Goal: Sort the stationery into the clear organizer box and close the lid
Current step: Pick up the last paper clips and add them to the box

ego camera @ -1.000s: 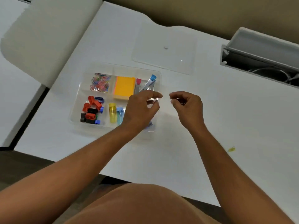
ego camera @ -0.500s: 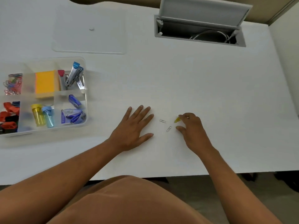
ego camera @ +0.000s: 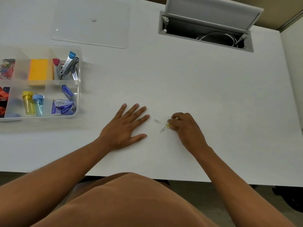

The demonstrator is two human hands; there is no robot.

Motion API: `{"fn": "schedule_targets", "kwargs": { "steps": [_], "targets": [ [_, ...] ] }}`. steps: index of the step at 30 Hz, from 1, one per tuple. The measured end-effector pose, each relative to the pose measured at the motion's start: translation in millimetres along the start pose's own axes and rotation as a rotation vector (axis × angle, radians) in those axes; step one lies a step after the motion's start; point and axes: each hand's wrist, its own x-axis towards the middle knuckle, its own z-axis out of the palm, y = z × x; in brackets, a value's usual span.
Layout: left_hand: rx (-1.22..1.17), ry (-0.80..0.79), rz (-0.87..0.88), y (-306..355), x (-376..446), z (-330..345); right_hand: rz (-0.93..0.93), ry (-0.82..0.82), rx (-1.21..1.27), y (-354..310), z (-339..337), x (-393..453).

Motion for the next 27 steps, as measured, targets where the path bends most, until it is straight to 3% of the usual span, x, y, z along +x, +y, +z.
{"fn": "schedule_targets", "kwargs": {
  "steps": [5,10,14,16,21,25,27],
  "targets": [
    [-0.049,0.050,-0.020,2.8,0.2,-0.3,-0.017,-0.074,-0.040,-0.3,-2.8,7.2],
    [-0.260,0.293,-0.163,28.9,8.1,-10.3,-0.007,-0.165,-0.159,-8.1,0.0,6.1],
    [-0.605,0.231,-0.359,58.5,24.3,-27.9,0.011,-0.161,-0.184,-13.2,1.9,3.4],
    [-0.795,0.185,-0.467,68.4,32.2,-34.1,0.059,-0.115,-0.078,-19.3,3.8,3.0],
    [-1.094,0.096,-0.627,78.4,45.6,-43.9,0.358,0.063,0.595,-41.9,7.9,5.0],
    [-1.503,0.136,-0.723,81.2,47.7,-48.8,0.406,0.221,0.730,-52.9,7.5,5.1],
    [-1.692,0.173,-0.812,78.6,46.0,-50.5,0.361,0.208,0.775,-53.9,5.6,3.2]
  ]
}}
